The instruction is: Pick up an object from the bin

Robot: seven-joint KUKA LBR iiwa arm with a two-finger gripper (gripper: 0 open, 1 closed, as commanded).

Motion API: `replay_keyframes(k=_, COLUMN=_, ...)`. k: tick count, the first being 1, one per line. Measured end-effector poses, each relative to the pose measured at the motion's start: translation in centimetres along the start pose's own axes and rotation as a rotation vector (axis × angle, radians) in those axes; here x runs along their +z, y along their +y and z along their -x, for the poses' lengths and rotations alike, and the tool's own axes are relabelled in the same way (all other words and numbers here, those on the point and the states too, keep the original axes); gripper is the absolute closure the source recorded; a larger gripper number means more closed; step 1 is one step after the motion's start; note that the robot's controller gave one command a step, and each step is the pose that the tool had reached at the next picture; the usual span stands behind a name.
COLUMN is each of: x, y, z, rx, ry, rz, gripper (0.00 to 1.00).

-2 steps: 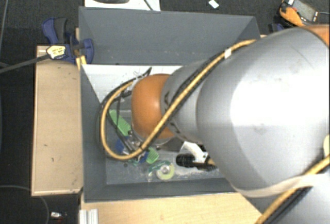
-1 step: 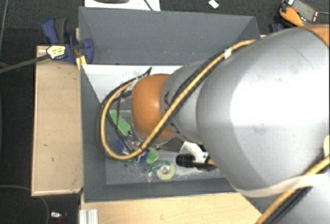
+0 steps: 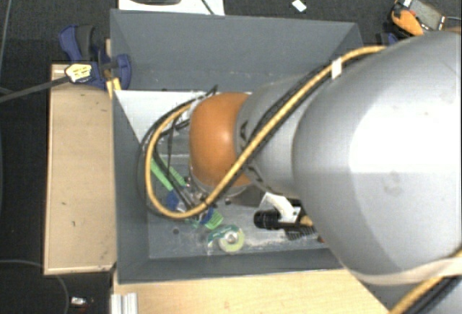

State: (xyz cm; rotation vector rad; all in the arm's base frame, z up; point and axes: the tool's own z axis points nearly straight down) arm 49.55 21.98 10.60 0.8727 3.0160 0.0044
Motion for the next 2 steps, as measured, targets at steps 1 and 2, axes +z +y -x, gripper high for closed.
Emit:
replay_keyframes(k=1, x=-4.5, y=0.2, z=0.2, rx=0.000, ry=-0.005, rz=0.008, gripper=1.00)
replay_keyframes(k=2, x=-5.8, y=0.3, z=0.2, rx=-0.004, ry=-0.007, rz=0.009, gripper=1.00)
